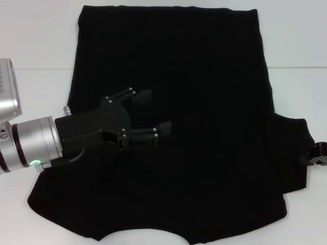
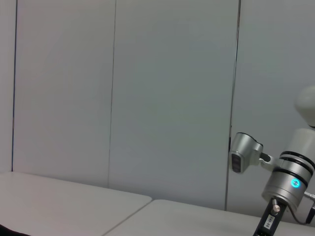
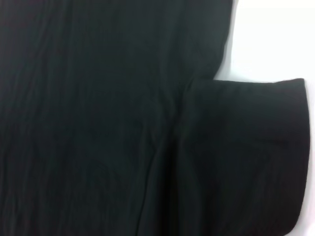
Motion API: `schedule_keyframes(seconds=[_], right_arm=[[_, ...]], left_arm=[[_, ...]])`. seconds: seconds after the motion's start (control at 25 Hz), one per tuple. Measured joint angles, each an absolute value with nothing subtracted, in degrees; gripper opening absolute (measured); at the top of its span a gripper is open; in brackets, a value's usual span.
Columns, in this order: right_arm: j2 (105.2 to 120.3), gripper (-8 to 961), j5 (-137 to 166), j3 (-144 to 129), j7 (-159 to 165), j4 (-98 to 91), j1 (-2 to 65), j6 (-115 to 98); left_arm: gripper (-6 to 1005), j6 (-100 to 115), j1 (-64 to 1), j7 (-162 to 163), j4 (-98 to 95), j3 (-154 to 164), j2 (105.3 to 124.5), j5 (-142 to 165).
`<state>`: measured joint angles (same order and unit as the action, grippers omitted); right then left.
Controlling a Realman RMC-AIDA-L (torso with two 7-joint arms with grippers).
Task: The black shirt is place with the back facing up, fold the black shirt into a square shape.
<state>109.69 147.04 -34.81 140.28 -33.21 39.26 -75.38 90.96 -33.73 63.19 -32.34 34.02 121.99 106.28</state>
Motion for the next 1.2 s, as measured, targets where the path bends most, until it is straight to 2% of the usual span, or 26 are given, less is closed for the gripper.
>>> schedule_keyframes(seconds=[0.32,0.56,1.2], right_arm=[[109.76,62,147.0,-31.2,136.8,-33.2,38.3,-74.9],[109.75,10,147.0,-27.2,132.9,-33.2,37.9,-73.2],[109.89,10,143.6,-26.6,126.0,-32.7,39.6,-67.9]], left_arm=[[948,91.3,-33.4,63.4,-32.3,34.0,122.12,106.2],[948,91.5,-33.2,63.5,-32.3,33.9,122.43,106.0],[949,91.1,-33.0,63.6,-30.9,33.9,122.52,103.8]])
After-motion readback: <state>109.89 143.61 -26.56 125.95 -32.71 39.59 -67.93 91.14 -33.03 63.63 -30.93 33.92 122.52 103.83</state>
